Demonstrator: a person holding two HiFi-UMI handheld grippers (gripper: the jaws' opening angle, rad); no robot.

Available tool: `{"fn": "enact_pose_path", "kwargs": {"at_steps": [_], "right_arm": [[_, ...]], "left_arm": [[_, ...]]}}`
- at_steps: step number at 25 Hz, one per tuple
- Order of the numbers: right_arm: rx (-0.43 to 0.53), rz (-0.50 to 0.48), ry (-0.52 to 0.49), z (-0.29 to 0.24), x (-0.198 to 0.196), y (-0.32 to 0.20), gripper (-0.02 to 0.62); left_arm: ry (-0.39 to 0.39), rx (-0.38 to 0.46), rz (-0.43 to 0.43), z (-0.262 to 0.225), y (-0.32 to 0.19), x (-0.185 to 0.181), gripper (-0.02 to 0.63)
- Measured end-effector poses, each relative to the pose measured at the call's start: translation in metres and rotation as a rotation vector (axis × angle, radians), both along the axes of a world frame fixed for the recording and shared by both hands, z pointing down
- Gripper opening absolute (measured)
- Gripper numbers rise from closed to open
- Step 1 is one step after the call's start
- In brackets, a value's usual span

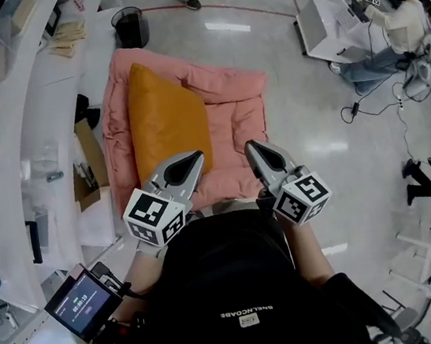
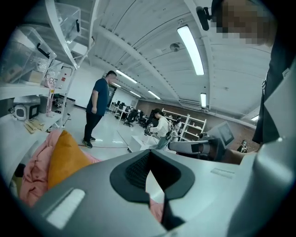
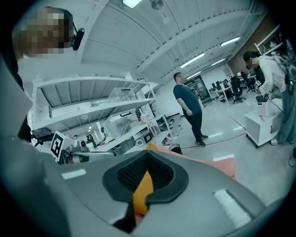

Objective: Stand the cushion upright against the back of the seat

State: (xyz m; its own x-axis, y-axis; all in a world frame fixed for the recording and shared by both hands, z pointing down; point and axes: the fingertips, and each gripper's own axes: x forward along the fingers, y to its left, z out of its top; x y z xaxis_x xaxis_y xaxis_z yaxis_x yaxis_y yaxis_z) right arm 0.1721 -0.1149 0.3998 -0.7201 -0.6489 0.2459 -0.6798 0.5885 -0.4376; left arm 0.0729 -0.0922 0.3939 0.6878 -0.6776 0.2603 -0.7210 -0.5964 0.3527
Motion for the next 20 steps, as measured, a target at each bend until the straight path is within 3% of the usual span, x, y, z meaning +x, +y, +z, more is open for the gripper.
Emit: {"fn": "enact_pose_path", "kwargs": {"at_steps": [7,20], "right_arm": [[0.031,0.021,0.003,-0.017,0.016,0.002,0.006],[0.052,0.044,-0.017,-0.033,0.027,0.009,0.006]], "left_arm": [[0.024,0.039,0.045,-0.019,-0.008,0.02,0.02],[0.009,0.117,0.024,-0.041,-0.014,0.036,0.02]]}}
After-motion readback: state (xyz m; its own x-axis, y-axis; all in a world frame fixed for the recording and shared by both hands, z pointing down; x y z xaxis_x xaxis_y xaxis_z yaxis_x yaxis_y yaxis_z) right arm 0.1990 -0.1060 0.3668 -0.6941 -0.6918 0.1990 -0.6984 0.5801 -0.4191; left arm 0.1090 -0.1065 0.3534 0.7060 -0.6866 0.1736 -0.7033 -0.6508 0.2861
